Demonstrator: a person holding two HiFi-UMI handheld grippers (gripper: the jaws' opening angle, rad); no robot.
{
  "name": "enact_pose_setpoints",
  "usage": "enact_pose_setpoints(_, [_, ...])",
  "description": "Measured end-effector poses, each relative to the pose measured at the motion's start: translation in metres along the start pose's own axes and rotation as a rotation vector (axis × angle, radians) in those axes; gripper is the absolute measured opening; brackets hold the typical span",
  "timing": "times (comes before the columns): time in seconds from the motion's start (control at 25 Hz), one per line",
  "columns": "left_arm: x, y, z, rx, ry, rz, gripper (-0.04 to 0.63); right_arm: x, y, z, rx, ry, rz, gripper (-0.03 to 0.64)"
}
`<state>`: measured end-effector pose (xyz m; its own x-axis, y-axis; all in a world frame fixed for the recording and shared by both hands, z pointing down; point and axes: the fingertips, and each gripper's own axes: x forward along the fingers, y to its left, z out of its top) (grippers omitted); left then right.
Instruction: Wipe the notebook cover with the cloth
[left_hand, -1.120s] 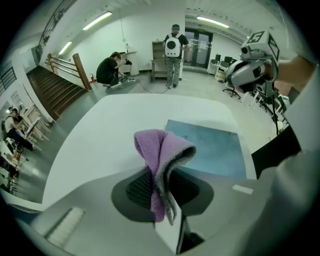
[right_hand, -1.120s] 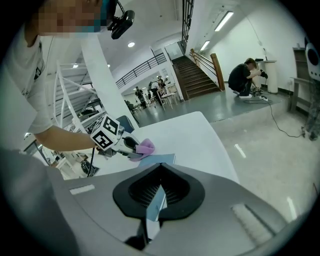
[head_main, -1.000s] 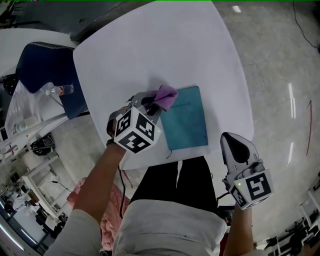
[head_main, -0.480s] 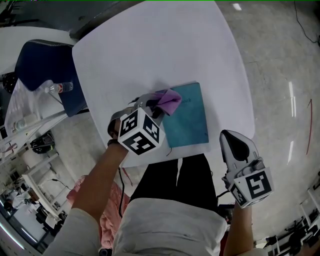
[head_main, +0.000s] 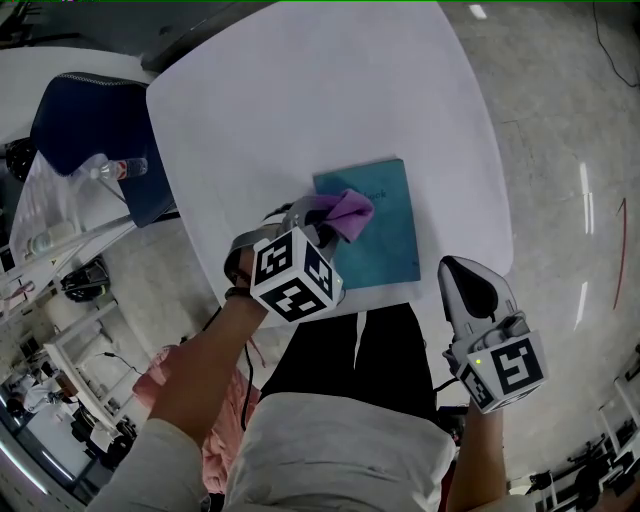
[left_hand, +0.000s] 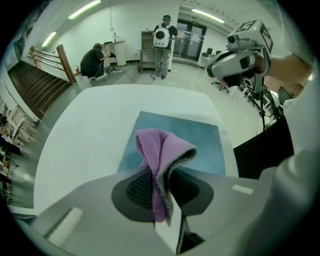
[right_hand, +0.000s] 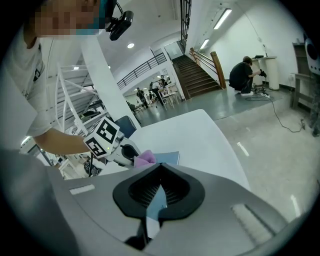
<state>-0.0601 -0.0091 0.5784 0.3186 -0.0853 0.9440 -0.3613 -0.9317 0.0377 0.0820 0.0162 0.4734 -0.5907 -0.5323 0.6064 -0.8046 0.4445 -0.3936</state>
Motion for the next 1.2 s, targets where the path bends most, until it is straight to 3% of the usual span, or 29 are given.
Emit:
enact_pose_setpoints(0.72, [0.0,-0.059,-0.004,-0.047,0.016,-0.103,0.074,-0.004,0.003,-0.004,-0.011,-0.001,0.023,0.014])
enact_pose_setpoints(1.2, [-0.001,-0.101,-0.011,-0.065,0.041,-0.215,0.074,-0.003,0.01,-0.006,-0.035,0.008,0.053,0.014])
